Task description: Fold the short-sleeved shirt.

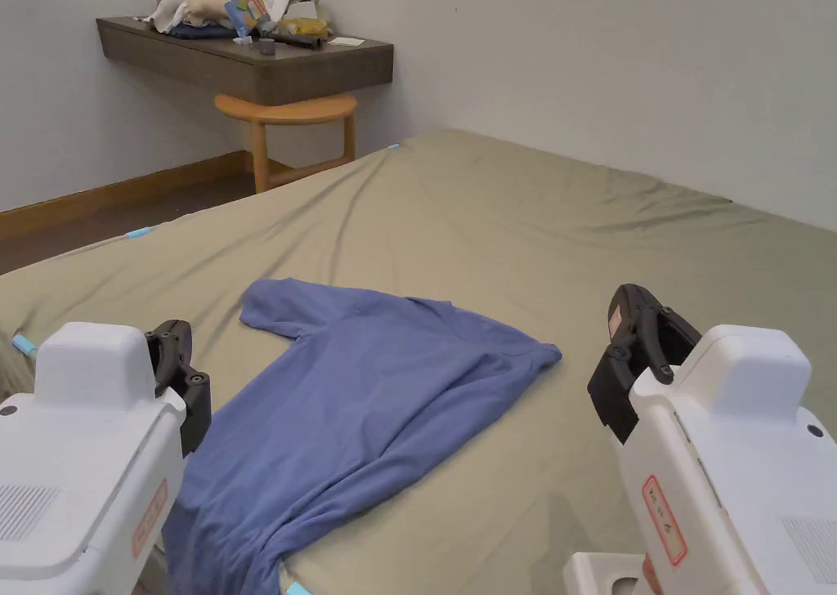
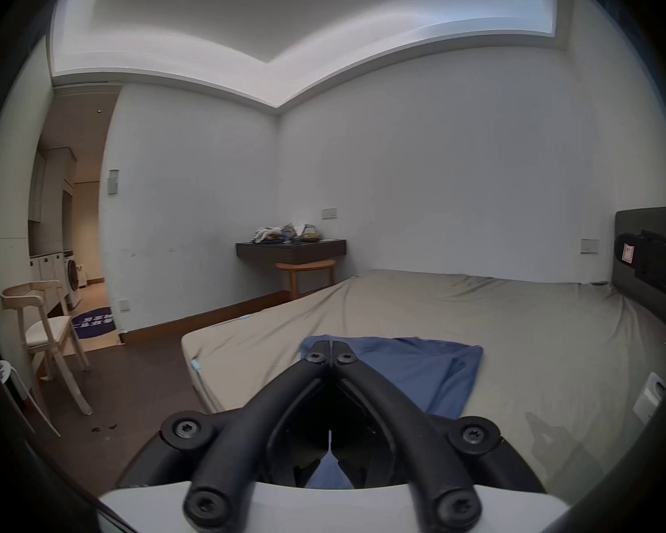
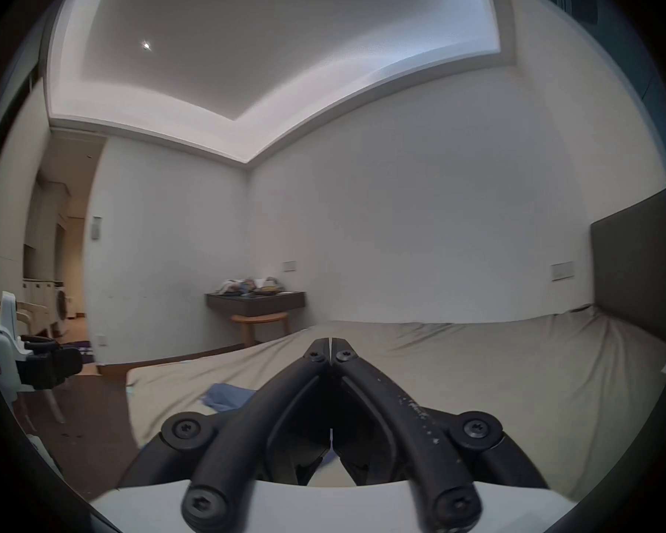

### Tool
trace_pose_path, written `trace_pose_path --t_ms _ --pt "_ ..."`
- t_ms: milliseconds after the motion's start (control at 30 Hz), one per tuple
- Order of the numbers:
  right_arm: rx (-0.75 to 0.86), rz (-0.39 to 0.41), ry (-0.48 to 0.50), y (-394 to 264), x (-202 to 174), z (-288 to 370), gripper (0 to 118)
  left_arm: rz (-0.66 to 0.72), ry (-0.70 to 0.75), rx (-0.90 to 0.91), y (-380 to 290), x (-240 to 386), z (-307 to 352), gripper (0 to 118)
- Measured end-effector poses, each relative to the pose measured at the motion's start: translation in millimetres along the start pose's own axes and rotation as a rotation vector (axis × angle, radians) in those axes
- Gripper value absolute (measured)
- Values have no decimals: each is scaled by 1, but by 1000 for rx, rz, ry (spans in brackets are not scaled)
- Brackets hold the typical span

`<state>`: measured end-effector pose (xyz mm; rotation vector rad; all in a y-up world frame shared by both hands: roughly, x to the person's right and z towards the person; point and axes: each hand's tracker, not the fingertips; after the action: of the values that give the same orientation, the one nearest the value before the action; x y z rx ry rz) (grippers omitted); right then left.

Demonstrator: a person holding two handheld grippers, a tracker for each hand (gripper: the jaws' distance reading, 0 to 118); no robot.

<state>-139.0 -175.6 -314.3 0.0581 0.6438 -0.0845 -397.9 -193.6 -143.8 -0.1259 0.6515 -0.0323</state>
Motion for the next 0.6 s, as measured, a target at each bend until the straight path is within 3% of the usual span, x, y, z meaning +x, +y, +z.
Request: trace_pose_path --t_ms 333,500,533,567,600 --pt "-80 48 0 -21 -3 -27 0 -61 -200 -144 -34 40 -89 0" --pt "-140 62 -27 -35 17 -41 0 -32 -320 -353 -65 66 -173 2" --pt "-149 72 -32 -38 20 -43 0 -8 -344 -399 -72 69 -190 5" --pt "-157 81 -36 -41 23 -44 0 6 -357 -435 -77 72 -204 24" --pt "-164 86 -39 -46 28 -45 0 9 -366 -474 -84 76 -220 55"
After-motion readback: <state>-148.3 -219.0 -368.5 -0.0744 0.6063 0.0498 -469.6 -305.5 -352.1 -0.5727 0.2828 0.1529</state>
